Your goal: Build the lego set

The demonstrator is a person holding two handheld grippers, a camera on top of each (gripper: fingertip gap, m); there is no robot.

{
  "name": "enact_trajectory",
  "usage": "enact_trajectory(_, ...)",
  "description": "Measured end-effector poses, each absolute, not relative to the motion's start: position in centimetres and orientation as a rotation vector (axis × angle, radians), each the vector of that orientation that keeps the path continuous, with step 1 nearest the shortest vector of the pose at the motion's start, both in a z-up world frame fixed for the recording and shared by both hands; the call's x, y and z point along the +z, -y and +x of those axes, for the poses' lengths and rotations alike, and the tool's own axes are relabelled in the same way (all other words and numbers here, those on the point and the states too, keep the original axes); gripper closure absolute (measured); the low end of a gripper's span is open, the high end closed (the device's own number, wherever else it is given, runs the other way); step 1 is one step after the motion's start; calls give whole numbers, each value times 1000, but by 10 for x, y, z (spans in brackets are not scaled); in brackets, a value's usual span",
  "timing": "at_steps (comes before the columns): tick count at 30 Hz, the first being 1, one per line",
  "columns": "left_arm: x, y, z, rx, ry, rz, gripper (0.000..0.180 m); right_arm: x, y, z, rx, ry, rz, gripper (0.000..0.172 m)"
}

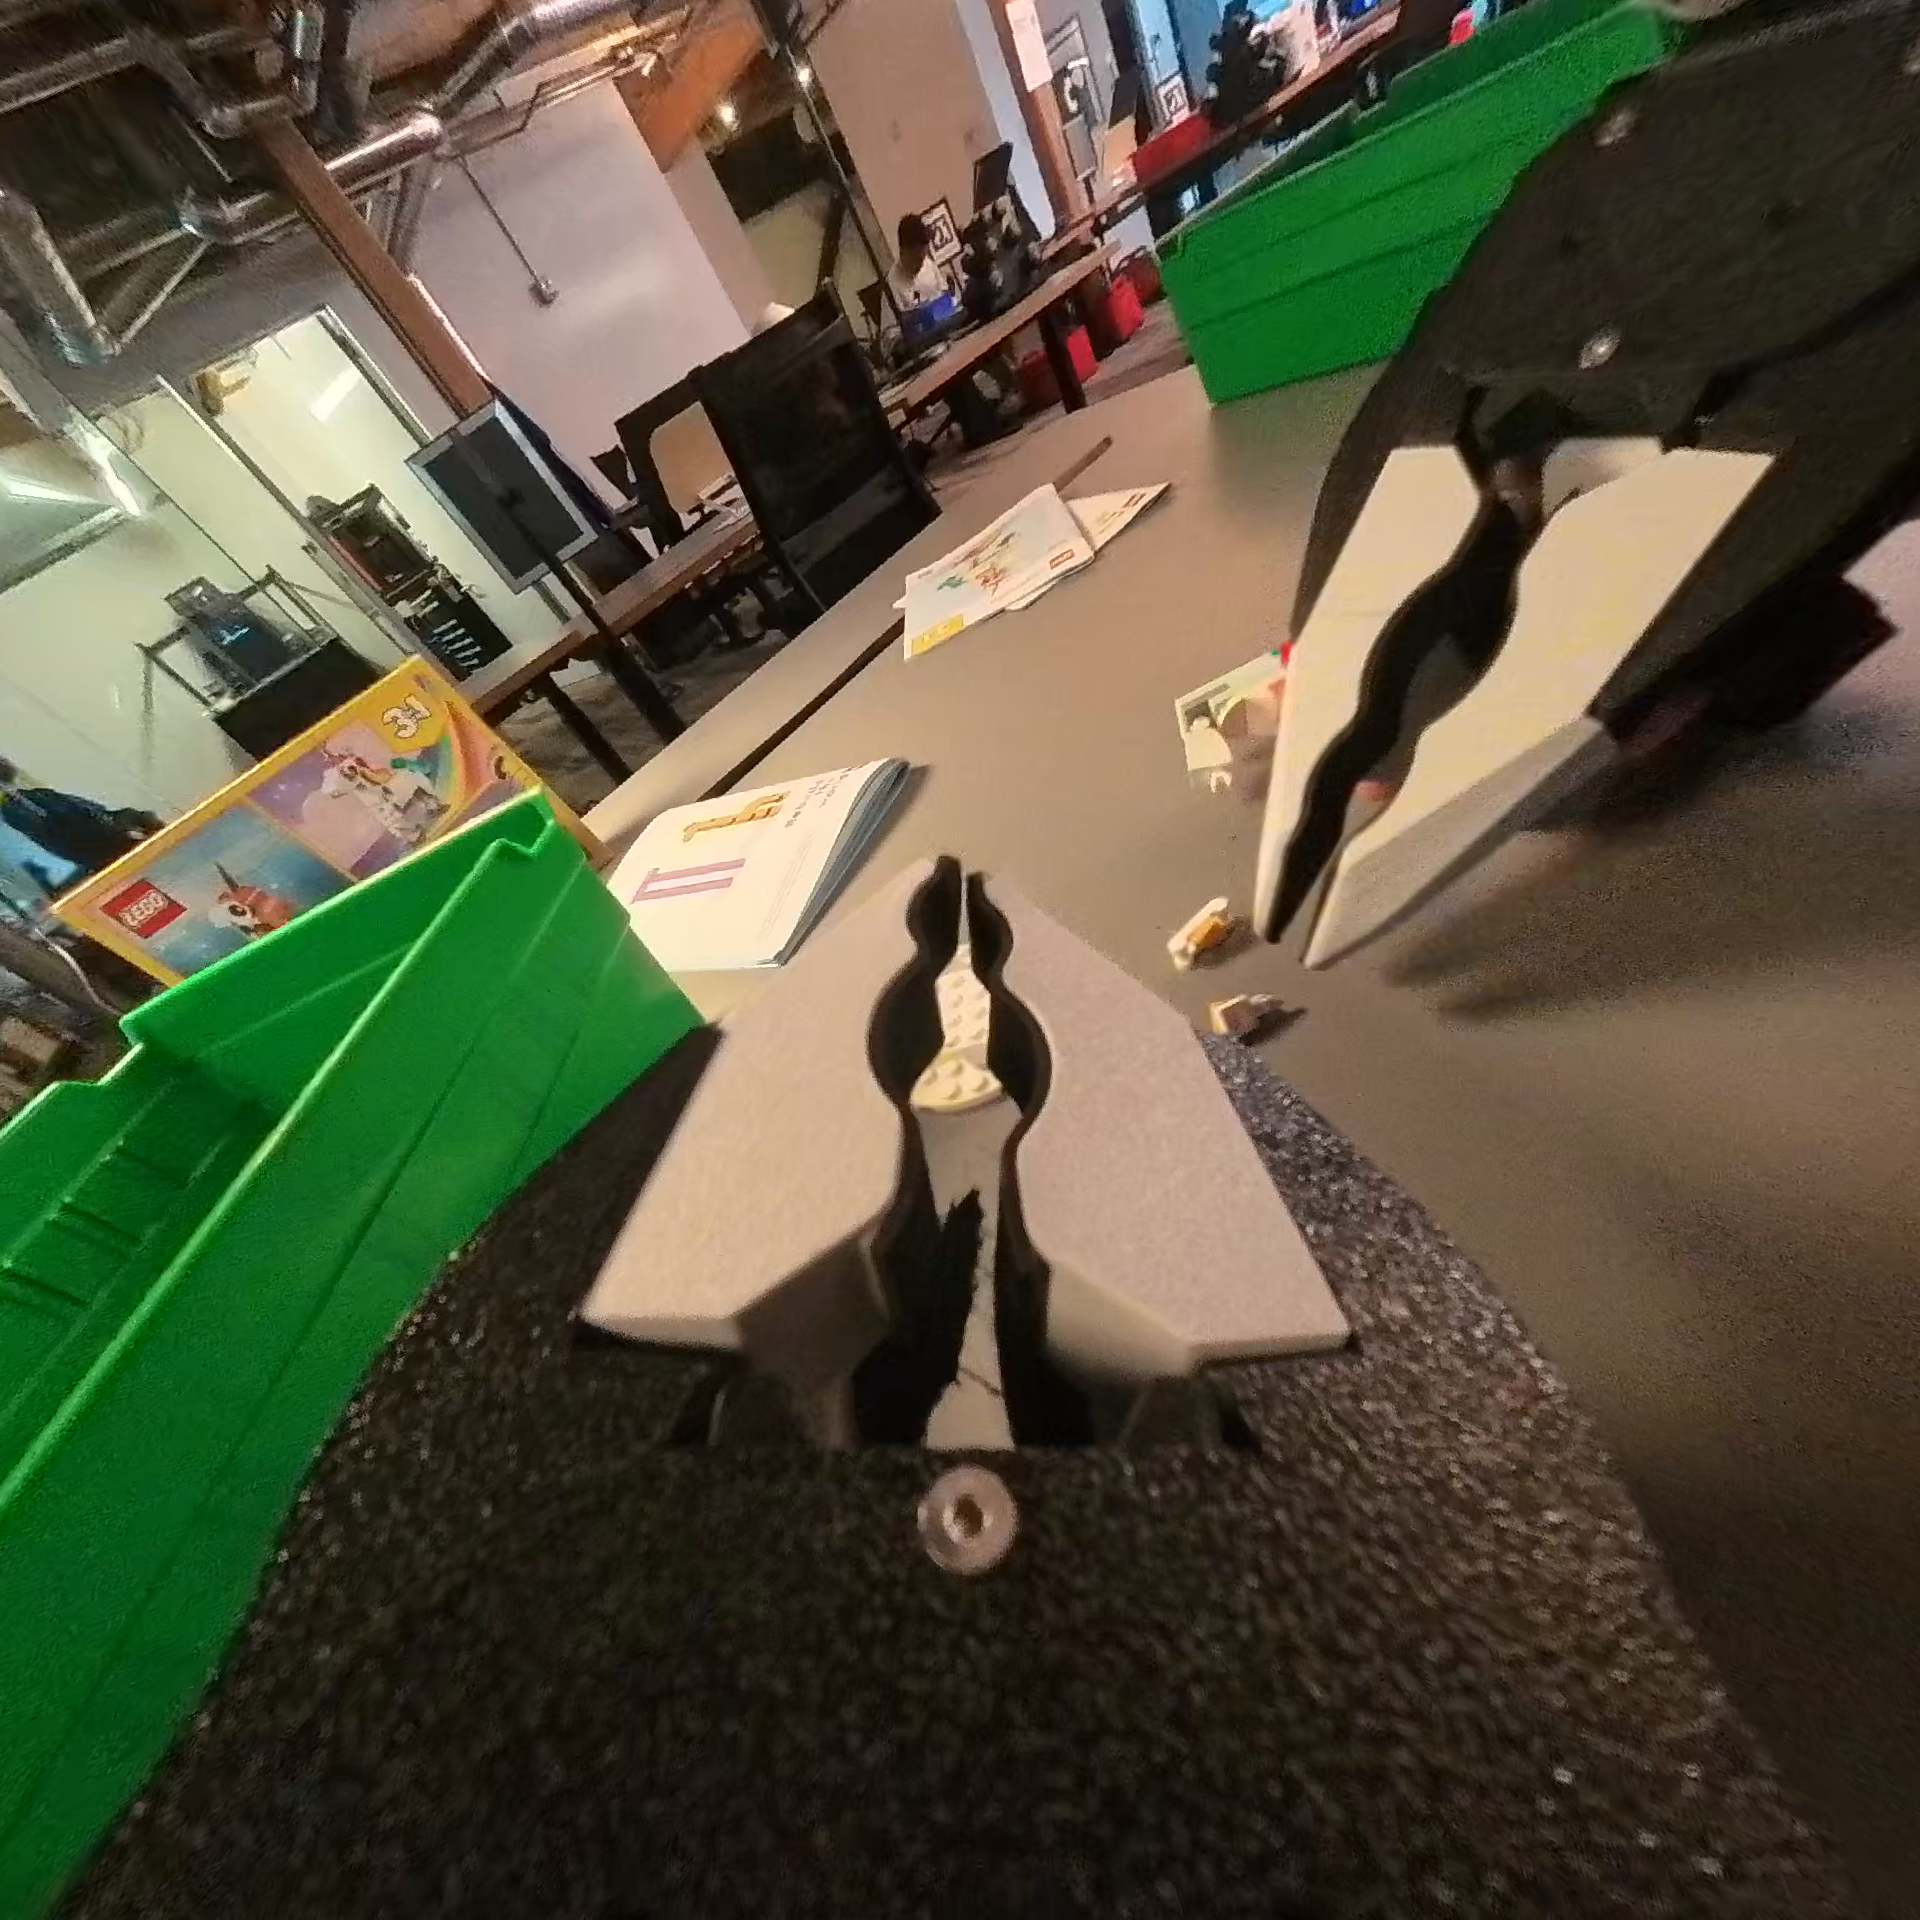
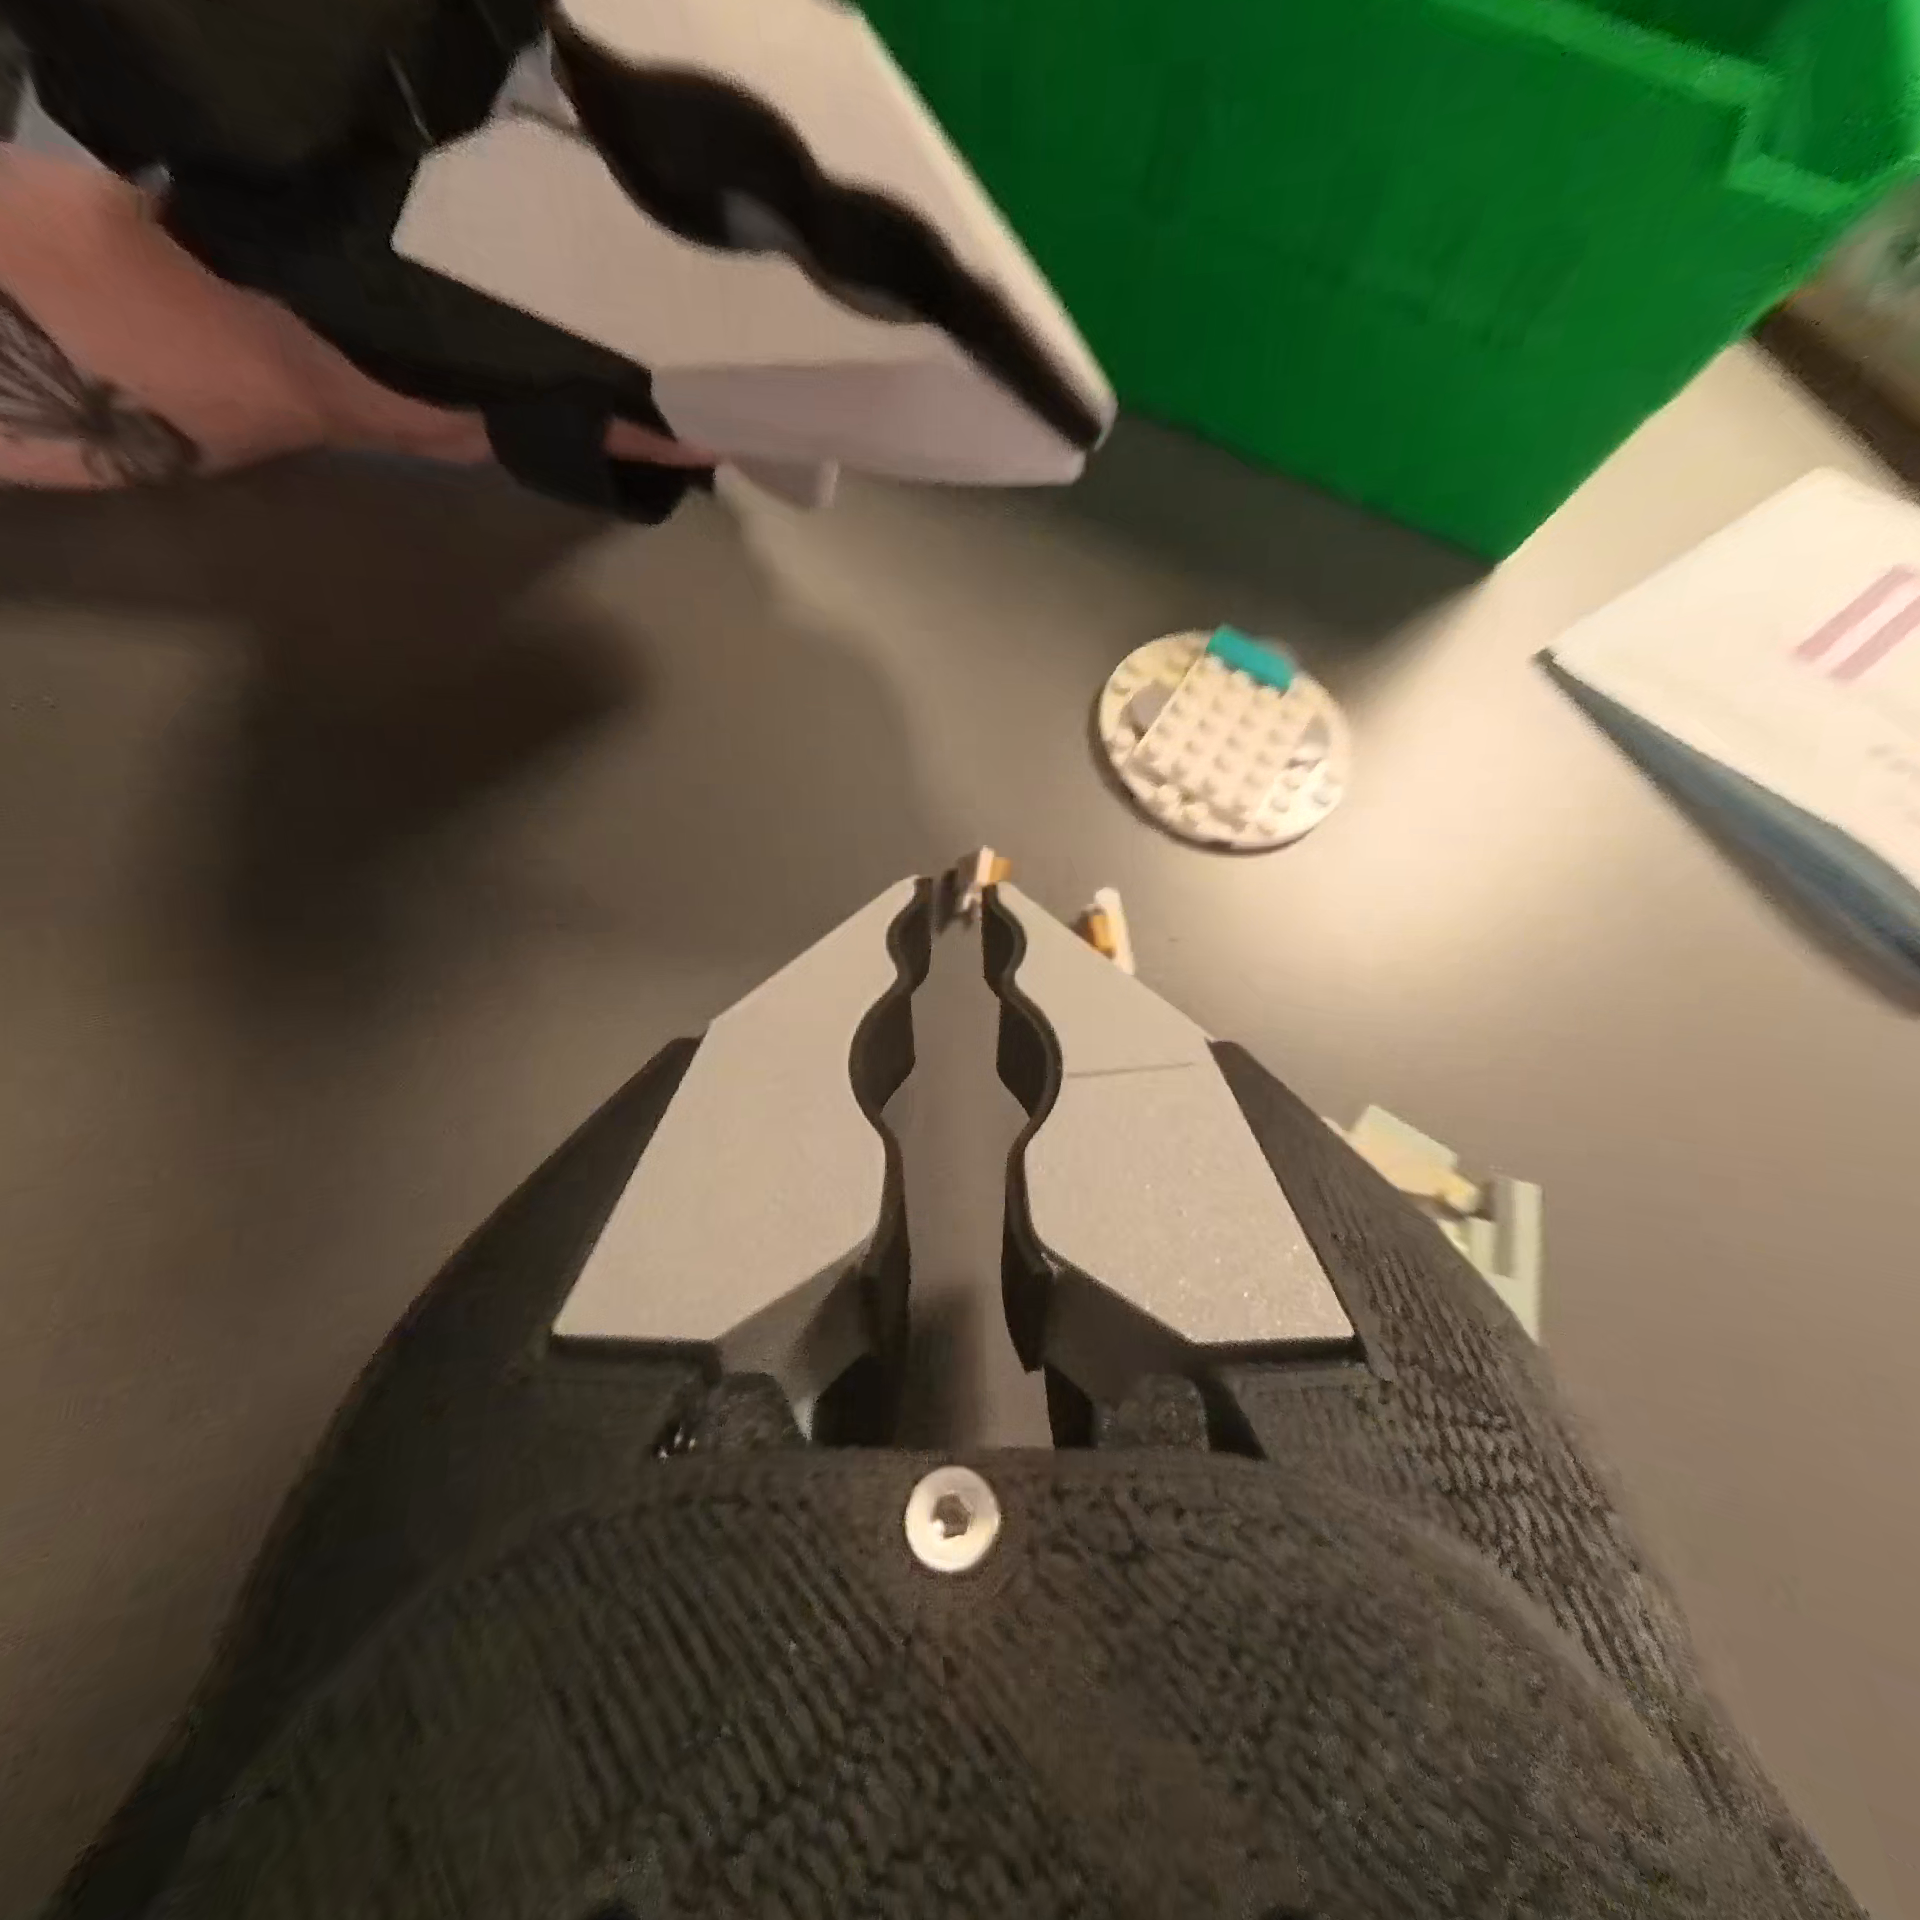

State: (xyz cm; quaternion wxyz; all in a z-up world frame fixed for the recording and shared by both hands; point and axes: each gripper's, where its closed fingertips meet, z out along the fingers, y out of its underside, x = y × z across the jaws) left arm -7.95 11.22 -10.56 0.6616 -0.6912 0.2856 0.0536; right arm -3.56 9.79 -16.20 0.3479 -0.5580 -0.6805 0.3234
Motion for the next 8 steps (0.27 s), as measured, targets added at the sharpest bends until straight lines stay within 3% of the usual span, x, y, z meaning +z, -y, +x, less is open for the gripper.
enact_trajectory(8, -115, -117, -75, 179, -701, -1577, 180, -178, -99, -40, 853, 1803, -1611, 159)
